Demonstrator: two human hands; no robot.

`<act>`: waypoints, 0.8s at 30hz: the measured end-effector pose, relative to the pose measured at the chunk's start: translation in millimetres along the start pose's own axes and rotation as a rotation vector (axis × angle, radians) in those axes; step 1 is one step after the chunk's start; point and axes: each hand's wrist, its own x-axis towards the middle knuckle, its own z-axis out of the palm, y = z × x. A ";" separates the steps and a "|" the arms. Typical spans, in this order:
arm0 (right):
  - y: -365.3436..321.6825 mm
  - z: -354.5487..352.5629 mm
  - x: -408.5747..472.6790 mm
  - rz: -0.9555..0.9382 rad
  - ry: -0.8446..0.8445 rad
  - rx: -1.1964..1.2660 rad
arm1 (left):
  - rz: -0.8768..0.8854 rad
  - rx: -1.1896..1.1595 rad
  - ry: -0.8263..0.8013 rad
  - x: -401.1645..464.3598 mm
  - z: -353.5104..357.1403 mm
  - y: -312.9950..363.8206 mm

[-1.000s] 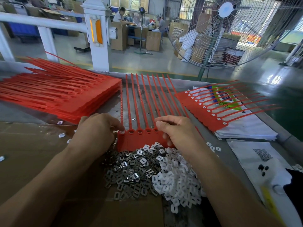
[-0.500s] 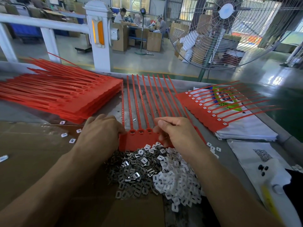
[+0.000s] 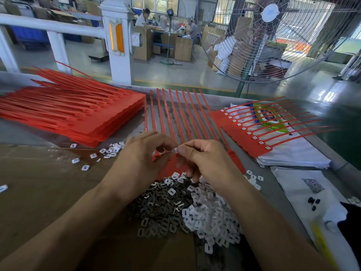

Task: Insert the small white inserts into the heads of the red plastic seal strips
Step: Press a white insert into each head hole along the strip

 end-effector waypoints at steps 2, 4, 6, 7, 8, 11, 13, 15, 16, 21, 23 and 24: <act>-0.1 -0.1 0.3 -0.004 -0.023 -0.002 | 0.000 -0.008 0.007 0.2 0.5 -2.4; 0.2 -0.3 0.3 0.003 -0.055 -0.006 | -0.003 -0.019 0.005 0.7 1.4 -4.6; 0.5 -0.7 0.5 0.008 -0.070 -0.010 | 0.005 -0.028 -0.004 0.9 2.0 -6.0; 0.7 -0.9 0.6 0.006 -0.072 -0.010 | 0.009 -0.032 -0.004 0.9 1.9 -6.4; 0.9 -1.2 0.8 0.001 -0.072 -0.010 | 0.011 -0.030 -0.002 0.9 1.6 -6.7; 1.4 -1.7 1.1 -0.005 -0.079 0.014 | 0.019 -0.009 0.022 1.0 0.7 -6.9; 1.7 -2.1 1.1 -0.003 -0.091 0.042 | 0.022 0.014 0.041 0.8 0.7 -5.9; 2.4 -2.4 1.2 -0.006 -0.089 0.047 | 0.024 0.038 0.038 -0.1 0.9 -5.3; 2.9 -2.6 1.5 -0.008 -0.082 0.042 | 0.027 0.052 0.031 -0.9 1.0 -5.3; 4.6 -4.3 1.4 0.001 -0.074 0.014 | 0.055 0.124 -0.003 -0.3 0.2 -7.8; 4.1 -4.3 1.2 0.001 -0.075 0.005 | 0.055 0.137 -0.006 -0.5 0.6 -9.2; 3.7 -4.0 1.1 0.000 -0.075 0.001 | 0.046 0.142 -0.008 -1.0 1.1 -9.7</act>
